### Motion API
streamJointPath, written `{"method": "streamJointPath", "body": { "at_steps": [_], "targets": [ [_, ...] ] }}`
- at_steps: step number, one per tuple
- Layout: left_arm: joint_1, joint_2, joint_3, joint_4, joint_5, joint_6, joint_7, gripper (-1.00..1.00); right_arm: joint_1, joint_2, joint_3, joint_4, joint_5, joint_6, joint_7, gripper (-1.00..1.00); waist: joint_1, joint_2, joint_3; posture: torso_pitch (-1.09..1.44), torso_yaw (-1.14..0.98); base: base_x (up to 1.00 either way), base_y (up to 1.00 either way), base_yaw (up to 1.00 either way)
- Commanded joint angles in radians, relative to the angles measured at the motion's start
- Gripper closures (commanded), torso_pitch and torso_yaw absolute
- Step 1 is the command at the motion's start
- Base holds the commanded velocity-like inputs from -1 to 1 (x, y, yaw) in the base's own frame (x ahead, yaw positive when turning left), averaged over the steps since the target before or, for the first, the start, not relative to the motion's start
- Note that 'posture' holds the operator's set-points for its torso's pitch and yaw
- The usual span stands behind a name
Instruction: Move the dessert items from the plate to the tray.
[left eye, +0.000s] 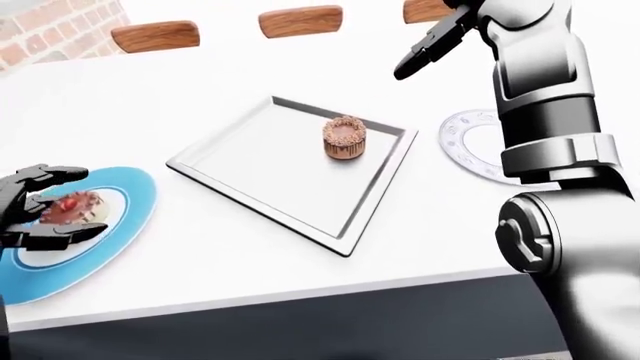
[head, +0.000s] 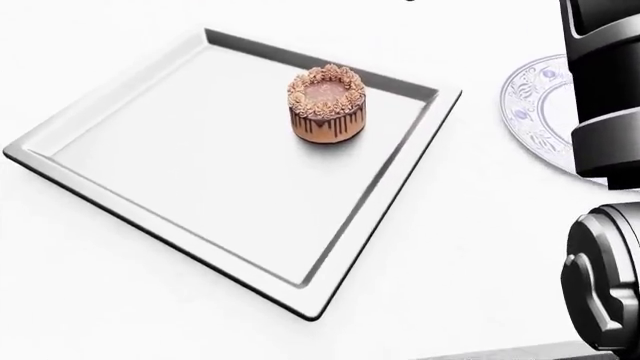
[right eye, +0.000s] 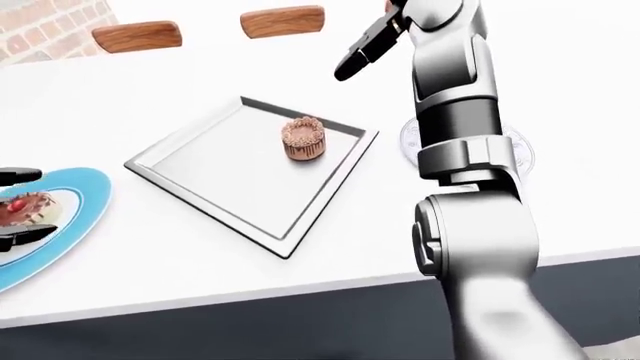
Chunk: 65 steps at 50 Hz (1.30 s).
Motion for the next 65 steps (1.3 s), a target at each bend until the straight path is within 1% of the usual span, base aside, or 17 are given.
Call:
{"method": "streamJointPath", "body": {
  "at_steps": [1,11,15,16,18,21,25,34,36,38,42,43,44,49,54,58,65],
  "targets": [
    [-0.021,0.025,0.012,-0.019,0.005,-0.018,0.009,-0.25,-0.043,-0.009,-0.005,-0.038,0.003,-0.022,-0.011,-1.0,-0.001,0.004,-0.026,0.0,0.0,0.0,0.0,0.0],
    [-0.037,0.037,0.009,-0.009,0.01,-0.025,0.01,0.02,-0.043,-0.006,-0.004,-0.065,0.002,0.001,-0.005,-1.0,-0.003,0.006,-0.029,0.0,0.0,0.0,0.0,0.0],
    [-0.035,0.045,0.019,-0.028,0.006,-0.013,0.01,0.08,-0.043,-0.009,-0.004,-0.072,0.001,0.005,-0.001,-1.0,-0.004,0.005,-0.029,0.0,0.0,0.0,0.0,0.0],
    [-0.033,0.046,0.022,-0.034,0.008,-0.012,0.015,0.16,-0.042,-0.009,-0.007,-0.074,0.003,0.006,0.0,-1.0,-0.004,0.005,-0.029,0.0,0.0,0.0,0.0,0.0],
    [-0.026,0.044,0.03,-0.058,0.005,0.0,0.012,0.18,-0.04,-0.012,-0.008,-0.073,0.005,0.002,0.0,-1.0,-0.004,0.004,-0.029,0.0,0.0,0.0,0.0,0.0],
    [-0.023,0.047,0.035,-0.091,0.008,0.015,0.007,0.34,-0.039,-0.014,-0.01,-0.071,0.008,-0.001,-0.002,-1.0,-0.005,0.002,-0.028,0.0,0.0,0.0,0.0,0.0],
    [-0.035,0.059,0.051,-0.14,0.008,0.047,0.0,0.44,-0.037,-0.013,-0.009,-0.079,0.011,0.005,-0.001,-1.0,-0.005,-0.001,-0.028,0.0,0.0,0.0,0.0,0.0],
    [-0.066,0.089,0.053,-0.227,0.01,0.113,-0.026,0.52,-0.034,-0.012,-0.008,-0.092,0.011,0.015,0.001,-1.0,-0.004,-0.005,-0.022,0.0,0.0,0.0,0.0,0.0],
    [-0.093,0.096,0.034,-0.261,0.014,0.144,-0.038,0.61,-0.033,-0.011,-0.009,-0.098,0.012,0.02,0.003,-1.0,-0.003,-0.006,-0.021,0.0,0.0,0.0,0.0,0.0],
    [-0.142,0.101,-0.001,-0.288,0.019,0.175,-0.05,0.6,-0.035,-0.013,-0.007,-0.098,0.01,0.019,0.003,-1.0,-0.002,-0.007,-0.02,0.0,0.0,0.0,0.0,0.0],
    [-0.288,0.089,-0.116,-0.279,0.047,0.206,-0.073,0.63,-0.037,-0.014,-0.009,-0.091,0.015,0.012,0.001,-1.0,0.002,-0.011,-0.02,0.0,0.0,0.0,0.0,0.0],
    [-0.359,0.074,-0.17,-0.247,0.061,0.204,-0.075,0.63,-0.038,-0.012,-0.009,-0.096,0.015,0.017,0.002,-1.0,0.004,-0.013,-0.021,0.0,0.0,0.0,0.0,0.0],
    [-0.384,0.066,-0.188,-0.23,0.073,0.193,-0.084,0.63,-0.037,-0.012,-0.008,-0.103,0.015,0.022,0.004,-1.0,0.005,-0.015,-0.021,0.0,0.0,0.0,0.0,0.0],
    [-0.628,-0.059,-0.326,-0.066,0.156,0.141,-0.075,0.65,-0.04,-0.008,-0.008,-0.115,0.017,0.032,0.007,-1.0,0.01,-0.025,-0.024,0.0,0.0,0.0,0.0,0.0],
    [-0.818,-0.182,-0.393,0.076,0.227,0.1,-0.079,0.65,-0.043,-0.008,-0.006,-0.116,0.016,0.033,0.008,-1.0,0.01,-0.041,-0.027,0.0,0.0,0.0,0.0,0.0],
    [-0.917,-0.284,-0.433,0.204,0.271,0.047,-0.064,0.66,-0.046,-0.008,-0.007,-0.109,0.018,0.025,0.008,-1.0,0.01,-0.056,-0.025,0.0,0.0,0.0,0.0,0.0],
    [-1.051,-0.424,-0.474,0.543,0.312,-0.146,0.035,0.67,-0.041,-0.005,-0.008,-0.098,0.023,0.014,0.003,-1.0,0.016,-0.072,-0.031,0.0,0.0,0.0,0.0,0.0]
  ]
}}
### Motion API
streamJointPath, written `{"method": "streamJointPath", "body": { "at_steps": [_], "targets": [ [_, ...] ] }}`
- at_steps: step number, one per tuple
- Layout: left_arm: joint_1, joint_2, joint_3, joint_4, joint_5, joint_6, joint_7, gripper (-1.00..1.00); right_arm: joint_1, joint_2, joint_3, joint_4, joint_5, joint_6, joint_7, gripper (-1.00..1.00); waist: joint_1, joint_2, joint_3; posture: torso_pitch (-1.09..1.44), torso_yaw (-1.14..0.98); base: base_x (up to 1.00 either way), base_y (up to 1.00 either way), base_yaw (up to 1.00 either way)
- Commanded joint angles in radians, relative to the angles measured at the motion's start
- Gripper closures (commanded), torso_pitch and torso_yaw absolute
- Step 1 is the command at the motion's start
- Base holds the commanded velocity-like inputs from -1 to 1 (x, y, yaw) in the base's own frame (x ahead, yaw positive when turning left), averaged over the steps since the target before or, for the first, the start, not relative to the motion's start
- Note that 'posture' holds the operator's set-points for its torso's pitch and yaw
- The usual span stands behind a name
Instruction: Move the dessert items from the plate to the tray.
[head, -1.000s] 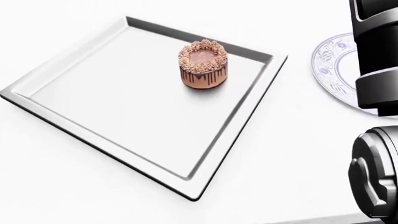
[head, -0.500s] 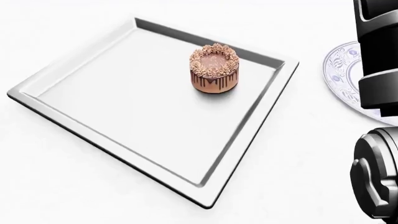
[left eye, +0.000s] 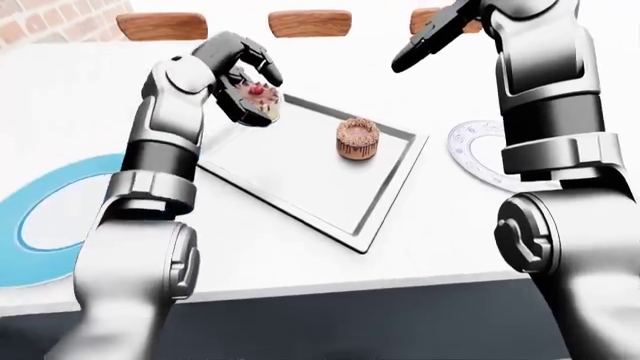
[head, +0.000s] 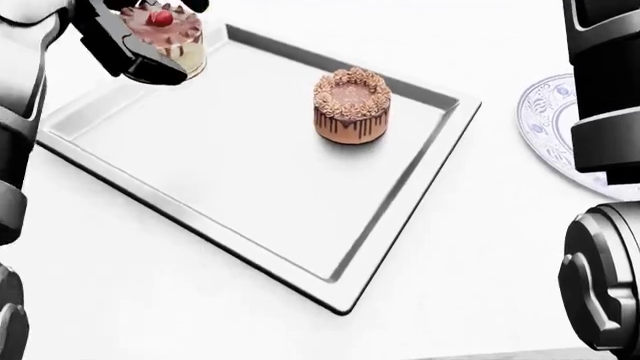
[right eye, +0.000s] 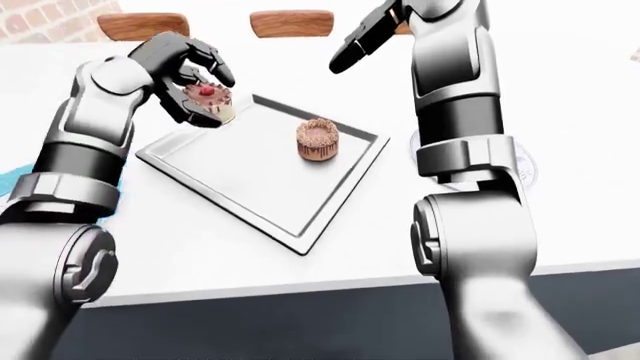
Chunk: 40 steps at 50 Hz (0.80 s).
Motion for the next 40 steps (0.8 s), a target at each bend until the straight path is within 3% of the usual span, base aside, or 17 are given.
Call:
{"method": "streamJointPath", "body": {
  "at_steps": [1,6,12,15,17,18,19,20,21,31,35,40],
  "targets": [
    [-0.057,-0.005,0.004,0.015,0.013,-0.087,0.047,0.68,-0.037,-0.011,-0.008,-0.035,0.002,-0.021,-0.015,-1.0,0.002,-0.002,-0.036,0.0,0.0,0.0,0.0,0.0],
    [-0.039,-0.069,-0.009,0.151,0.032,-0.198,0.117,0.69,-0.034,-0.007,-0.006,-0.05,0.001,-0.009,-0.015,-1.0,0.003,-0.01,-0.039,0.0,0.0,0.0,0.0,0.0],
    [0.004,-0.095,-0.015,0.201,0.054,-0.248,0.149,0.69,-0.028,-0.008,-0.007,-0.07,0.002,0.005,-0.008,-1.0,0.001,-0.012,-0.044,0.0,0.0,0.0,0.0,0.0],
    [0.007,-0.103,-0.016,0.208,0.06,-0.256,0.149,0.59,-0.027,-0.011,-0.006,-0.068,0.002,0.001,-0.005,-1.0,0.002,-0.013,-0.045,0.0,0.0,0.0,0.0,0.0],
    [-0.003,-0.098,-0.008,0.205,0.056,-0.248,0.143,0.29,-0.027,-0.014,-0.008,-0.07,0.003,0.003,-0.003,-1.0,0.003,-0.013,-0.045,0.0,0.0,0.0,0.0,0.0],
    [0.0,-0.096,-0.012,0.205,0.062,-0.246,0.138,0.39,-0.027,-0.016,-0.008,-0.072,0.002,0.003,-0.002,-1.0,0.004,-0.013,-0.045,0.0,0.0,0.0,0.0,0.0],
    [-0.002,-0.096,-0.008,0.202,0.059,-0.245,0.137,0.14,-0.025,-0.016,-0.009,-0.074,0.003,0.004,-0.001,-1.0,0.004,-0.013,-0.045,0.0,0.0,0.0,0.0,0.0],
    [-0.006,-0.092,-0.008,0.2,0.06,-0.24,0.137,-0.59,-0.022,-0.018,-0.009,-0.075,0.002,0.003,0.0,-1.0,0.004,-0.013,-0.045,0.0,0.0,0.0,0.0,0.0],
    [-0.012,-0.09,-0.005,0.198,0.058,-0.236,0.134,-1.0,-0.021,-0.018,-0.01,-0.075,0.003,0.002,-0.002,-1.0,0.004,-0.013,-0.045,0.0,0.0,0.0,0.0,0.0],
    [-0.055,-0.072,-0.001,0.178,0.062,-0.208,0.111,-1.0,-0.023,-0.015,-0.008,-0.096,0.0,0.023,0.0,-1.0,0.004,-0.01,-0.043,0.0,0.0,0.0,0.0,0.0],
    [-0.102,-0.025,0.033,0.128,0.033,-0.173,0.099,-1.0,-0.022,-0.024,-0.01,-0.086,0.0,0.009,0.002,-1.0,0.003,-0.009,-0.042,0.0,0.0,0.0,0.0,0.0],
    [-0.074,0.074,0.079,-0.063,-0.013,-0.083,0.066,-1.0,-0.017,-0.042,-0.018,-0.108,-0.003,0.025,0.004,-1.0,-0.001,-0.005,-0.036,0.0,0.0,0.0,0.0,0.0]
  ]
}}
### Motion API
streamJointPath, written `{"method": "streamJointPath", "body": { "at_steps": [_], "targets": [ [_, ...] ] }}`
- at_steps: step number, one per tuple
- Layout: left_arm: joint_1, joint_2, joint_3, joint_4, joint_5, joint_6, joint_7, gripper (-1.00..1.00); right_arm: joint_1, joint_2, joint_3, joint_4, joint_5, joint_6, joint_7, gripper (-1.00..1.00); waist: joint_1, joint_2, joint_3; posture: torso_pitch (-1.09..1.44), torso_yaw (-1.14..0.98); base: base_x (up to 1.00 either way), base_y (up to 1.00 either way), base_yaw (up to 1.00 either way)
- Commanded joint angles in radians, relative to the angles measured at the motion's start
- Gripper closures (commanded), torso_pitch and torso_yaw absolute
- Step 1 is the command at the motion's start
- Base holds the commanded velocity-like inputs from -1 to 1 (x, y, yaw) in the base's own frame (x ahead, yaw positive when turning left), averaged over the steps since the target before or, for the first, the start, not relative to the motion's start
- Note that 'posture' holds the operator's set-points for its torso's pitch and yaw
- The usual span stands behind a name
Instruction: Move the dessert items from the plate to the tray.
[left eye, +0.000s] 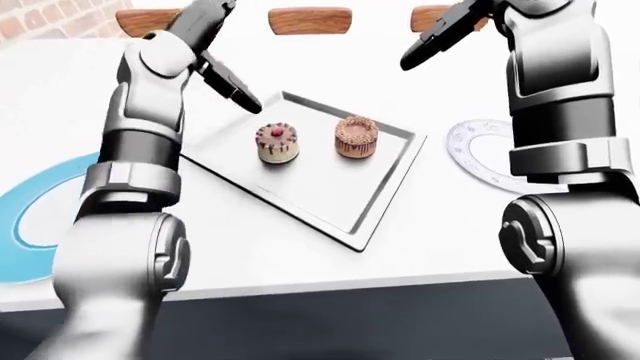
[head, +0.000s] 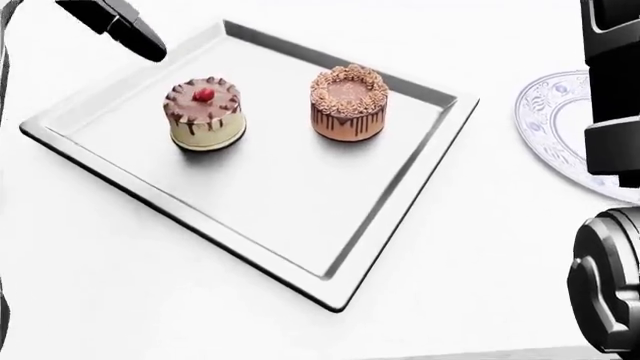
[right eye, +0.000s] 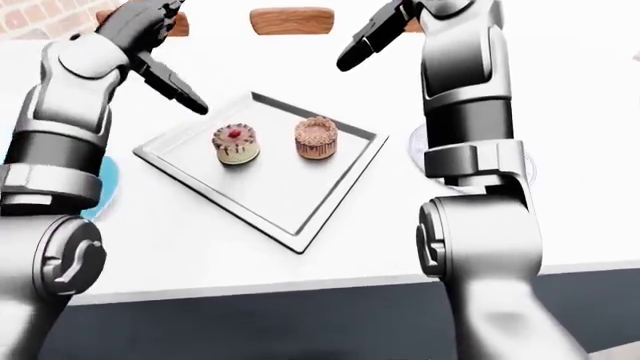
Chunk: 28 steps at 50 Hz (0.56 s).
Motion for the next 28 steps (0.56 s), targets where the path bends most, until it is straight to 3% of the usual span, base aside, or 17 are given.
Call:
{"method": "streamJointPath", "body": {
  "at_steps": [1,3,10,28],
  "targets": [
    [-0.014,0.043,0.025,-0.123,-0.031,0.042,0.001,-1.0,-0.038,-0.023,-0.015,-0.045,-0.004,-0.01,-0.013,-1.0,0.002,0.002,-0.036,0.0,0.0,0.0,0.0,0.0],
    [0.069,0.079,0.051,-0.321,-0.052,0.151,-0.048,-1.0,-0.023,-0.03,-0.02,-0.076,-0.006,0.01,-0.013,-1.0,0.0,0.007,-0.033,0.0,0.0,0.0,0.0,0.0],
    [0.217,0.157,0.097,-0.703,-0.085,0.36,-0.13,-1.0,0.022,-0.06,-0.033,-0.187,-0.012,0.085,0.012,-1.0,0.0,0.018,-0.026,0.0,0.0,0.0,0.0,0.0],
    [0.421,0.379,0.228,-0.866,-0.203,0.425,-0.113,-1.0,0.182,-0.218,-0.11,-0.512,-0.023,0.292,0.11,-1.0,0.004,0.019,-0.02,0.0,0.0,0.0,0.0,0.0]
  ]
}}
